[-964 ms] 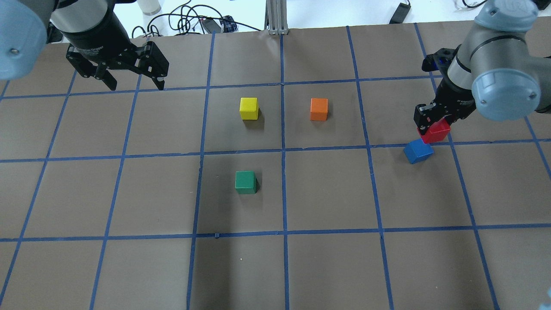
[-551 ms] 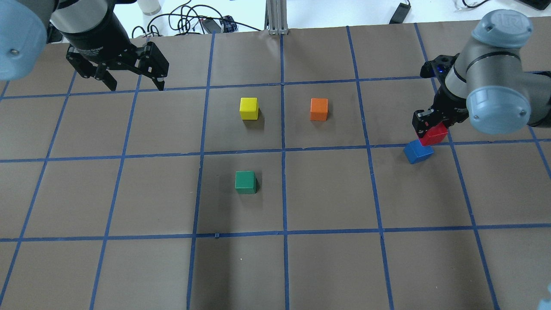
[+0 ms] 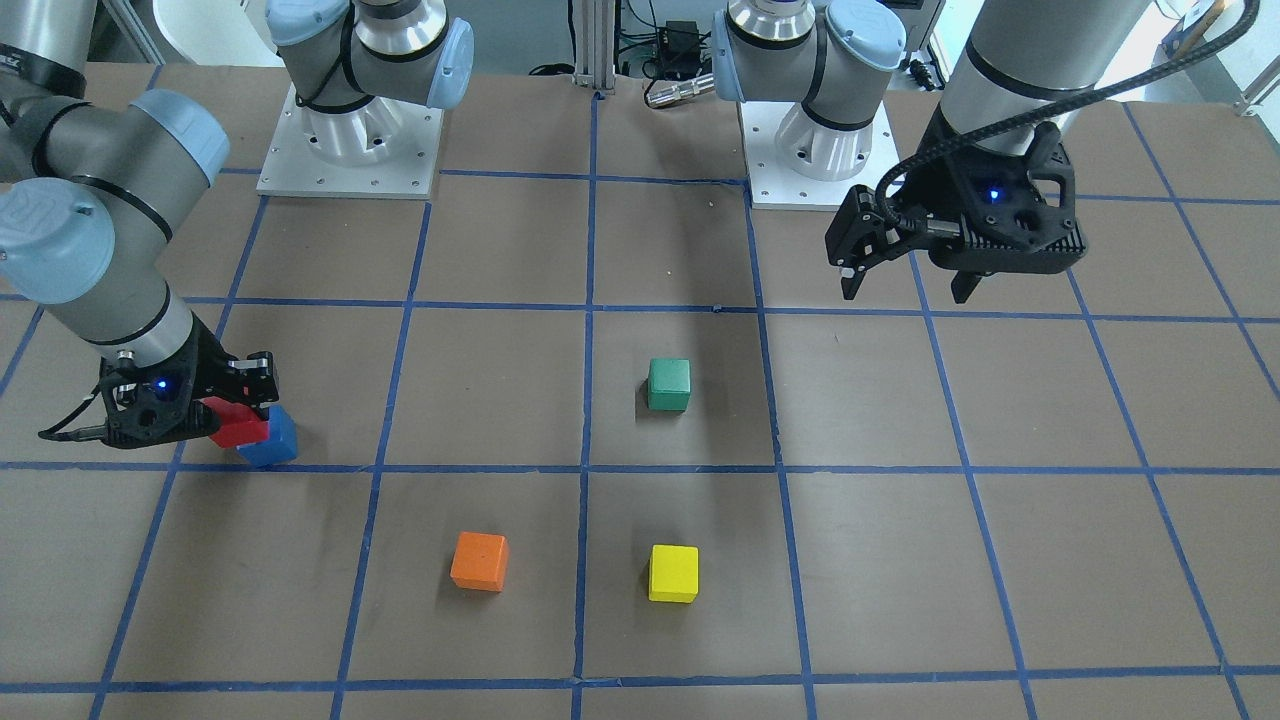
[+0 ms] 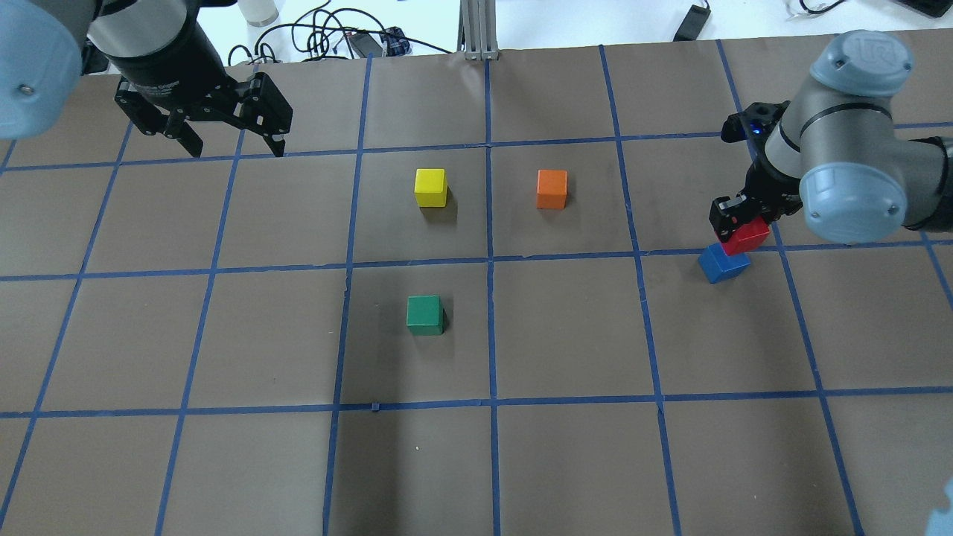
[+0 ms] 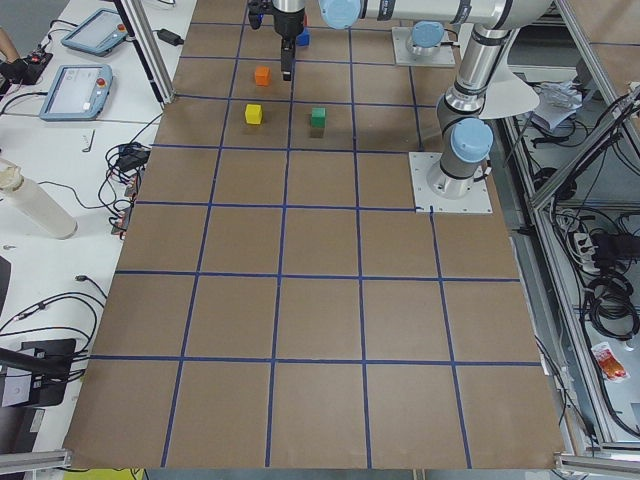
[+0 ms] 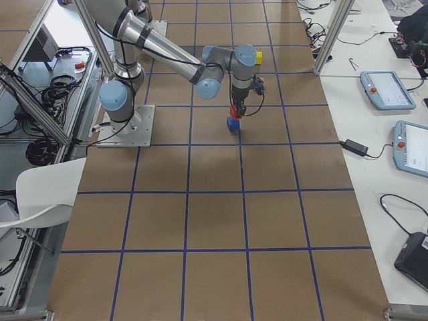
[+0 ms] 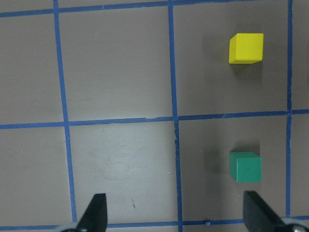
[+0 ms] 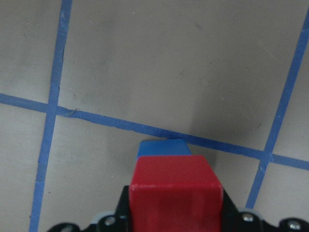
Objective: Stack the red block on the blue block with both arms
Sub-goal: 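Lower the red cube onto the blue cube with the right gripper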
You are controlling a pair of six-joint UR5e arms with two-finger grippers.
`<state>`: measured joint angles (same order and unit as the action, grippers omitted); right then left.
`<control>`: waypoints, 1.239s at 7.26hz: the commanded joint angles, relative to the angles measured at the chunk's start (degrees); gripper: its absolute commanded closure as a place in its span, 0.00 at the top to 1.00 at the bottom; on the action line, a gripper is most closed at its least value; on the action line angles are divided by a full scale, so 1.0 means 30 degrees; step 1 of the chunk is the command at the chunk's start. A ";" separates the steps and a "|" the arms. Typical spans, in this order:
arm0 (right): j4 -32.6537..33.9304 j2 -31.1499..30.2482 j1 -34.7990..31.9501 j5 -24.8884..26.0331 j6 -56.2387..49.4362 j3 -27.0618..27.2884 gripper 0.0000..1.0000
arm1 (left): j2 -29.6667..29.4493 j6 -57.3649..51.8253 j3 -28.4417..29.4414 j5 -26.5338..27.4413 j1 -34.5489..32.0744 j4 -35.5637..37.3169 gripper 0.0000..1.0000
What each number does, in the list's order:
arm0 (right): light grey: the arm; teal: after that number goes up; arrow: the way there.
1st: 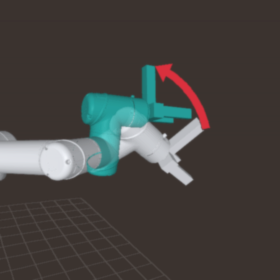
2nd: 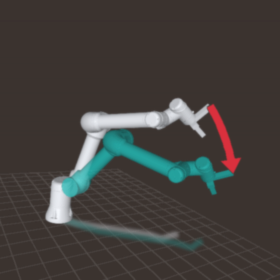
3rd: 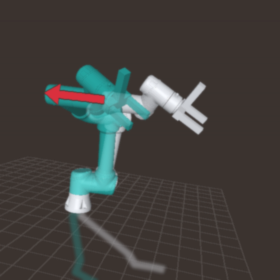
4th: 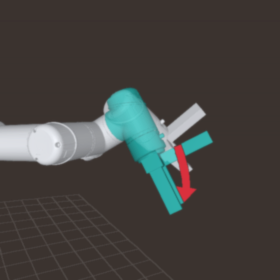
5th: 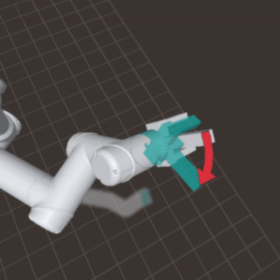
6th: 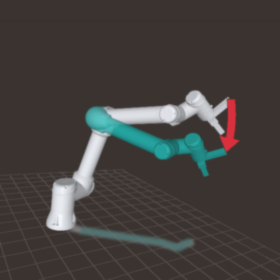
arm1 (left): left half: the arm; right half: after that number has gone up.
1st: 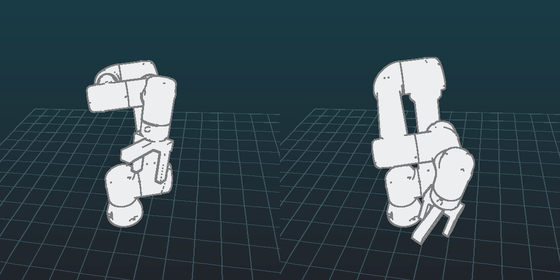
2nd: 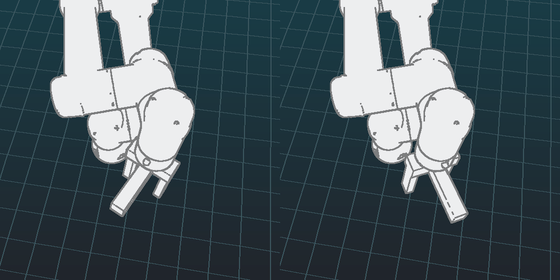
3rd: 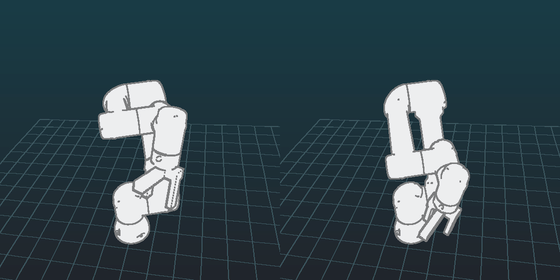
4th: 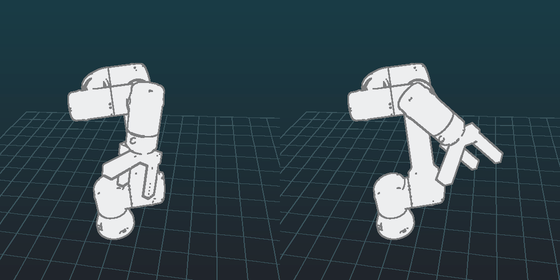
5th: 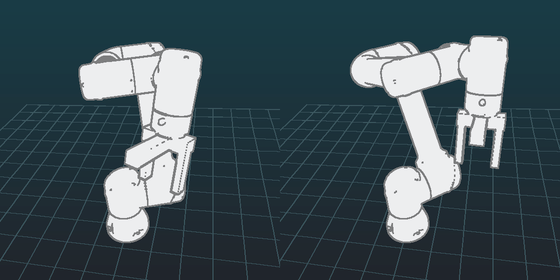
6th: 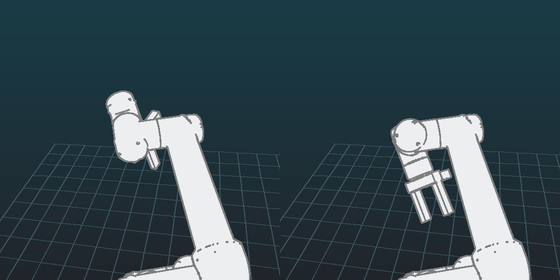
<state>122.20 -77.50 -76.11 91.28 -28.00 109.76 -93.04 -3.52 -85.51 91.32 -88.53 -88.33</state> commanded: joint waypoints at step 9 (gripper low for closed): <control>0.1278 0.0083 0.0117 0.0187 -0.0687 0.1059 0.05 | -0.0011 0.0000 -0.0030 0.0029 -0.0020 0.0029 1.00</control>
<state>126.04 -77.25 -75.80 91.79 -30.09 112.93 -93.07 -3.52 -85.54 91.35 -88.59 -88.24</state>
